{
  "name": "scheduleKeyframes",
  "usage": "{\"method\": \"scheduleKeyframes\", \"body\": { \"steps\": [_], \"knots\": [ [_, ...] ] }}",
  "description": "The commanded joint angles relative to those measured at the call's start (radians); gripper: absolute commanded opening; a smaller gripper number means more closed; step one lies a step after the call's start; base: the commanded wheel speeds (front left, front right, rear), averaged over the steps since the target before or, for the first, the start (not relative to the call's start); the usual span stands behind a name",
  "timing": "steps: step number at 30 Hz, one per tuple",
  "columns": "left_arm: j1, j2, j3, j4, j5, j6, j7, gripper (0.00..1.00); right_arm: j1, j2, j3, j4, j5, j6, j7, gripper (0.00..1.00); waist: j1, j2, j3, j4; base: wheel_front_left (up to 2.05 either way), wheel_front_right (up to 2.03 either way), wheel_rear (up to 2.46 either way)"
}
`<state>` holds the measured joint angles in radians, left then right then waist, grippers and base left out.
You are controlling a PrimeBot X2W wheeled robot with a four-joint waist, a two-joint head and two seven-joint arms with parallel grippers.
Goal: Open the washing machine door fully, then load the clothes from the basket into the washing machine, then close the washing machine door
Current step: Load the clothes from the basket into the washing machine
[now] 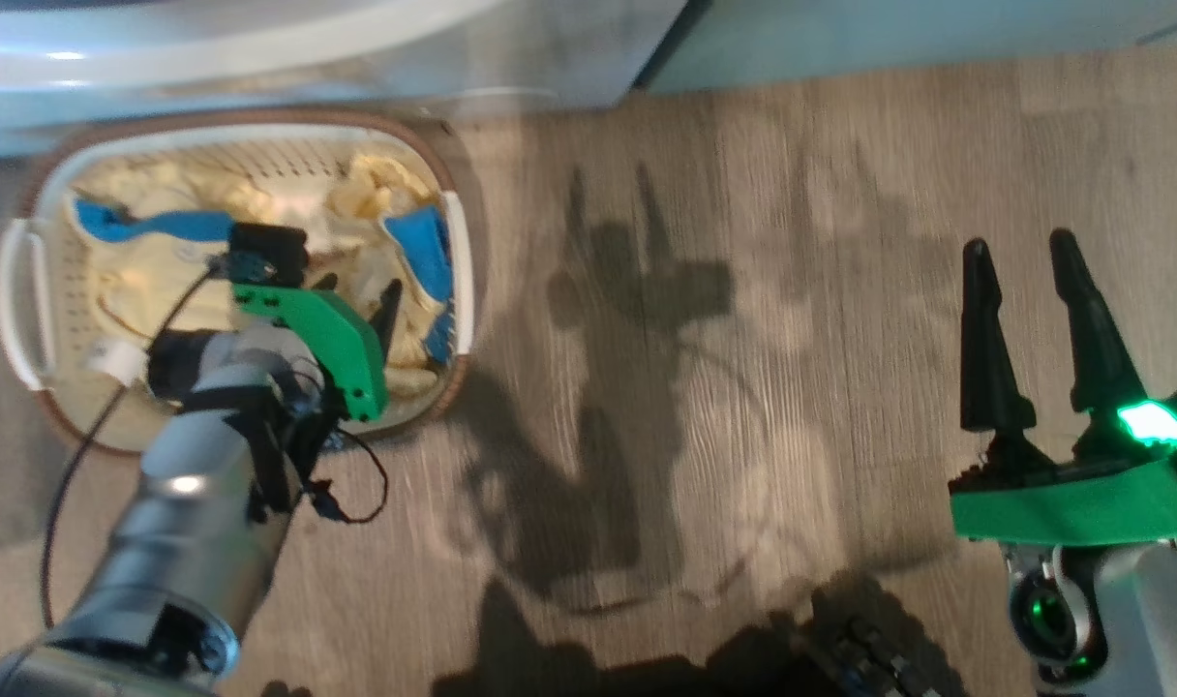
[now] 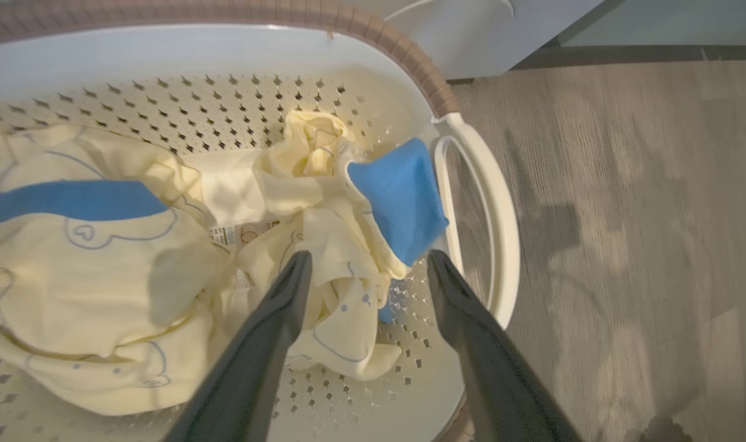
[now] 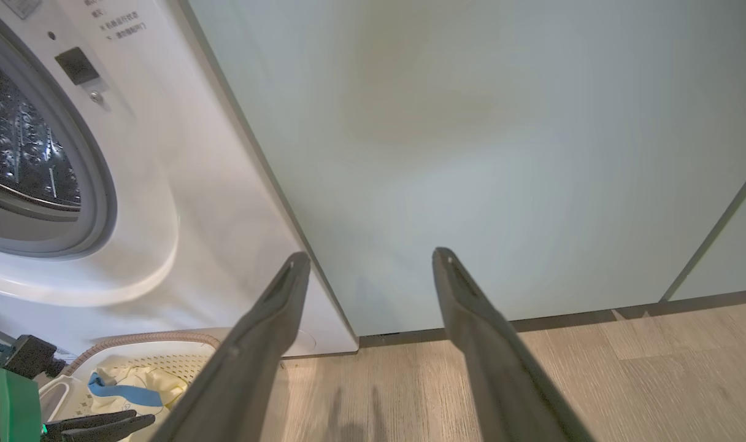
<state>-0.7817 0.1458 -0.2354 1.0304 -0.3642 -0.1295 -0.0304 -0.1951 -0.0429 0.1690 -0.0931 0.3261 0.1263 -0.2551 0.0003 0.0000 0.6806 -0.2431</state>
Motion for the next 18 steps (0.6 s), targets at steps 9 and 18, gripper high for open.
{"method": "scheduleKeyframes", "body": {
  "steps": [9, 18],
  "knots": [
    [-0.077, 0.106, -0.035, 0.046, -0.082, -0.001, 0.03, 1.0, -0.035, -0.007, 0.04, -0.053, 0.042, 0.004, -0.007, 1.0, -0.0003, 0.0, 0.156, -0.066, 0.0, 0.0, 0.0],
    [-0.14, 0.165, -0.084, 0.097, -0.134, -0.001, 0.08, 1.0, -0.051, -0.007, 0.056, -0.059, 0.075, 0.004, -0.007, 1.0, -0.0003, 0.0, 0.22, -0.113, 0.0, 0.0, 0.0]
  ]
}}
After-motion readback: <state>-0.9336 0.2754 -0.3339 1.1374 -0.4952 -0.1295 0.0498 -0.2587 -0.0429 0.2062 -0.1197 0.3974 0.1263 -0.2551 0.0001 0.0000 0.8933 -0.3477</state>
